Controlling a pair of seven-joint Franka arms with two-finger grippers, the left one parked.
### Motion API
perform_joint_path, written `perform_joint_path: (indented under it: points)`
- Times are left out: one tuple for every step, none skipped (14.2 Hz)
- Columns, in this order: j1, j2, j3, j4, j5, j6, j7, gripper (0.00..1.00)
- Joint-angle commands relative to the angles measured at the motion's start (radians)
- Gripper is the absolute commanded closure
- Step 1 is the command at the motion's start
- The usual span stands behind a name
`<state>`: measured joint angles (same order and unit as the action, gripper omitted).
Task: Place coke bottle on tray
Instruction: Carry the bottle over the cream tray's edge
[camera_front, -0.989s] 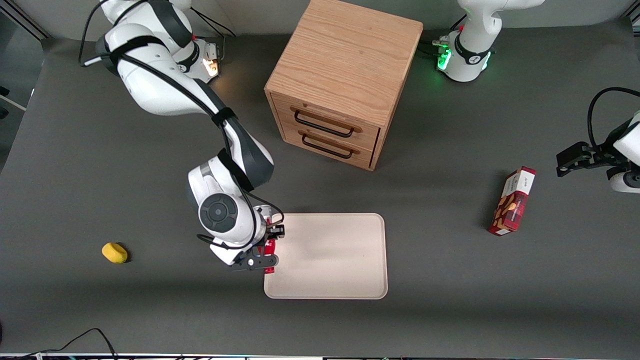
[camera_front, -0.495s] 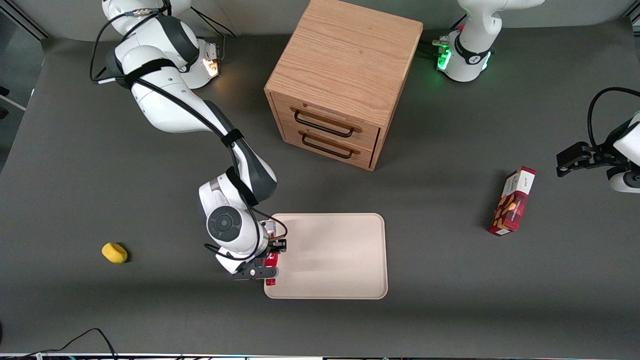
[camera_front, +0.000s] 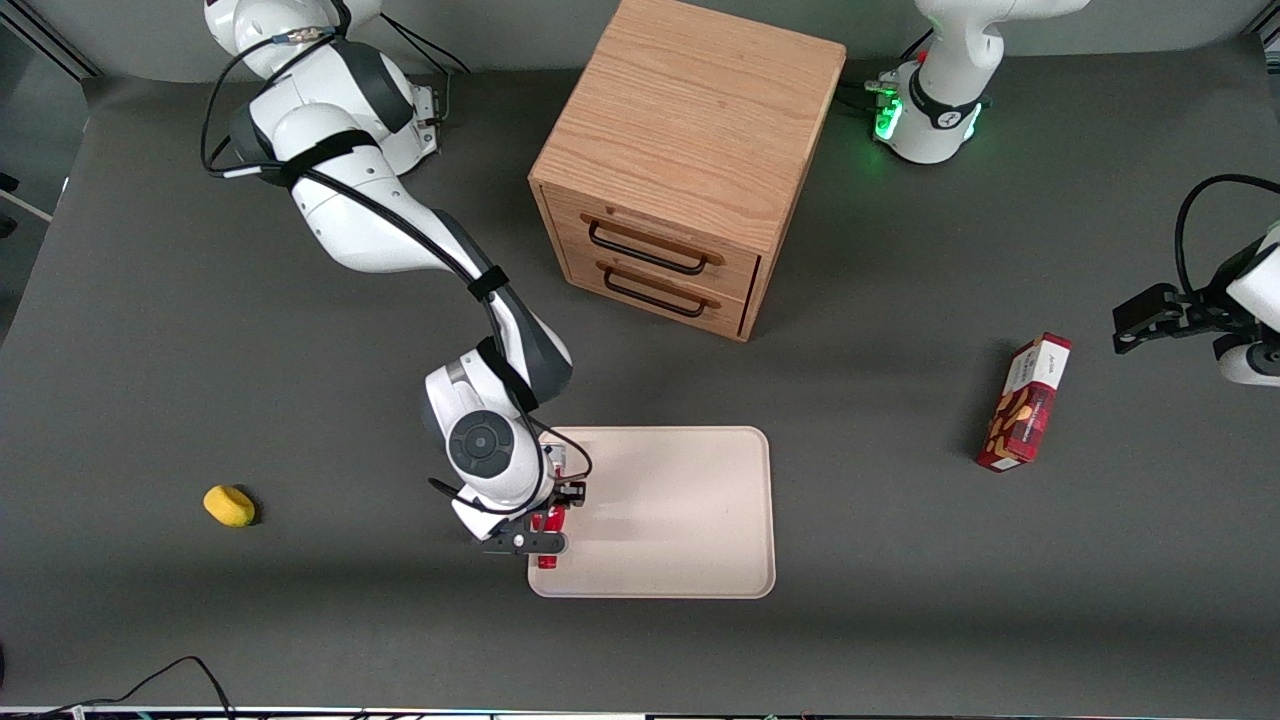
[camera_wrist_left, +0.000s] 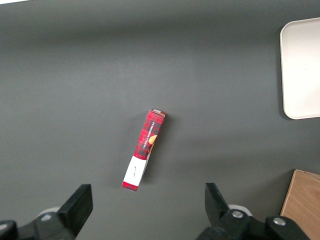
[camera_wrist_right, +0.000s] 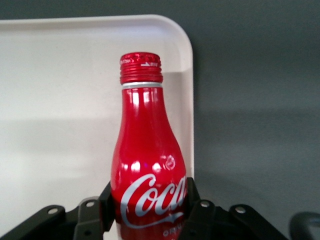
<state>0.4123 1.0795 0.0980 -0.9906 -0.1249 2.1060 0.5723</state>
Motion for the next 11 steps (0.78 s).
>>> perform_joint_path:
  points:
    - [0.014, 0.034, -0.017, 0.046, -0.01, 0.02, 0.037, 1.0]
    - [0.016, 0.034, -0.021, 0.044, -0.01, 0.023, 0.037, 1.0]
    - [0.016, 0.034, -0.021, 0.044, -0.012, 0.023, 0.035, 1.0]
    - [0.014, 0.034, -0.023, 0.044, -0.01, 0.023, 0.034, 1.0]
    - [0.014, 0.034, -0.023, 0.046, -0.012, 0.023, 0.034, 0.85]
    - [0.016, 0.034, -0.024, 0.044, -0.012, 0.023, 0.035, 0.01]
    - [0.017, 0.034, -0.03, 0.044, -0.013, 0.023, 0.037, 0.0]
    - [0.023, 0.033, -0.037, 0.044, -0.013, 0.022, 0.037, 0.0]
    - [0.026, 0.031, -0.038, 0.044, -0.013, 0.022, 0.037, 0.0]
    - [0.026, 0.031, -0.038, 0.044, -0.013, 0.02, 0.035, 0.0]
    - [0.026, 0.03, -0.038, 0.044, -0.013, 0.019, 0.035, 0.0]
